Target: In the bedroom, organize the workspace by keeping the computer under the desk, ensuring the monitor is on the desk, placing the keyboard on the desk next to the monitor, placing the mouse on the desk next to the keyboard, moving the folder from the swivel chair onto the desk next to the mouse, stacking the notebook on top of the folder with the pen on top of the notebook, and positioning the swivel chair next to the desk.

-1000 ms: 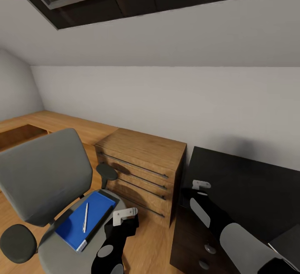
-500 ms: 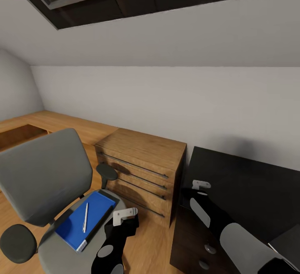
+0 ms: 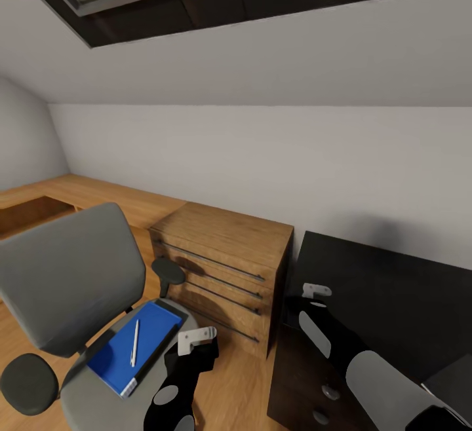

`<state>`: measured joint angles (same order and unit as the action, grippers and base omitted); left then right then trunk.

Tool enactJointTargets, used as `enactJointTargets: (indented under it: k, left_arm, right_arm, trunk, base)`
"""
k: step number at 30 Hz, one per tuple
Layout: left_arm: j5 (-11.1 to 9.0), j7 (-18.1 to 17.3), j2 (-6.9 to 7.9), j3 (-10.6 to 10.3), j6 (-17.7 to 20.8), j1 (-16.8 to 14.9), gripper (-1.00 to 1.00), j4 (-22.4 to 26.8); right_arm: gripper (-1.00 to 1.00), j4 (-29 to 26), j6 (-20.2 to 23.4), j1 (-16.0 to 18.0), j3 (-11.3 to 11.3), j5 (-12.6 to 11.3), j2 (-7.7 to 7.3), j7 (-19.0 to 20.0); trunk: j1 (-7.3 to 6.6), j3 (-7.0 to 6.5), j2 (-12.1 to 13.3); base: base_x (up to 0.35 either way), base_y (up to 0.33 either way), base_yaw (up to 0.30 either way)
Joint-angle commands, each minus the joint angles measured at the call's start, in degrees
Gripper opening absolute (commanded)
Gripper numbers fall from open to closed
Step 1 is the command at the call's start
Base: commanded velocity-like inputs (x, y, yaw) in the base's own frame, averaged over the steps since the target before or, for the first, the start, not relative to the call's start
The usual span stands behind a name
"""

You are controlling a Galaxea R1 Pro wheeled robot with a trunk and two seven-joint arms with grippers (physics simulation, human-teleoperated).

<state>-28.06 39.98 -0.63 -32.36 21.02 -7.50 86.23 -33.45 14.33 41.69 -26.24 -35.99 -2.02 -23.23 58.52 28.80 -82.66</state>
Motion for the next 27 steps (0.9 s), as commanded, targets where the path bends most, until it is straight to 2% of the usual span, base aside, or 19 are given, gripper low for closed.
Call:
enactJointTargets:
  k: [1, 9, 13, 14, 16, 18, 21, 27]
  left_arm:
    - [-0.3, 0.4, 0.01, -0.1, 0.2, -0.1, 1.0, 0.1]
    - [-0.3, 0.4, -0.07, -0.1, 0.2, -0.1, 1.0, 0.1]
    - [-0.3, 0.4, -0.07, -0.1, 0.2, -0.1, 1.0, 0.1]
    - [-0.3, 0.4, -0.12, -0.1, 0.2, -0.1, 1.0, 0.1]
    - [-0.3, 0.6, -0.2, -0.1, 0.2, -0.1, 1.0, 0.1]
    - [-0.3, 1.2, -0.23, -0.1, 0.2, -0.1, 1.0, 0.1]
    - [-0.3, 2.0, -0.24, -0.2, 0.2, -0.1, 1.0, 0.1]
    - [-0.4, 2.4, -0.25, -0.2, 0.2, -0.1, 1.0, 0.1]
  right_arm:
    - [-1.0, -0.1, 0.2, 0.1, -0.5, -0.4, -0.09, -0.5]
    - [-1.0, -0.5, 0.2, 0.1, -0.6, -0.3, -0.12, -0.5]
    - [-1.0, -3.7, 0.2, 0.0, -0.7, -0.4, -0.78, -0.6]
    - [-1.0, -7.5, 0.7, -0.4, -0.7, -0.5, -2.09, -0.8]
    - [-1.0, -18.8, 3.5, -4.7, -0.7, -2.4, -4.93, -4.3]
    - [-1.0, -24.4, 4.6, -7.4, -0.7, -4.0, -5.81, -8.2]
    - [-1.0, -28.1, 5.0, -8.8, -0.7, -4.9, -6.42, -10.9]
    - [-1.0, -29.9, 5.0, -9.5, -0.7, -5.3, -6.67, -12.2]
  trunk:
    - [-0.23, -0.12, 0.4]
    - [-1.98, -1.56, 3.6]
    - [-2.86, -2.27, 5.2]
    - [-3.08, -2.45, 5.6]
    - [-3.52, -2.81, 6.4]
    - [-3.96, -3.17, 7.2]
    - [-4.62, -3.71, 8.4]
    - [-5.94, -4.79, 10.8]
  base:
    - [0.0, 0.0, 0.0]
    - [0.0, 0.0, 0.0]
    - [0.0, 0.0, 0.0]
    - [0.0, 0.0, 0.0]
    - [0.0, 0.0, 0.0]
    - [0.0, 0.0, 0.0]
    - [-0.021, 0.0, 0.0]
    - [-0.251, 0.0, 0.0]
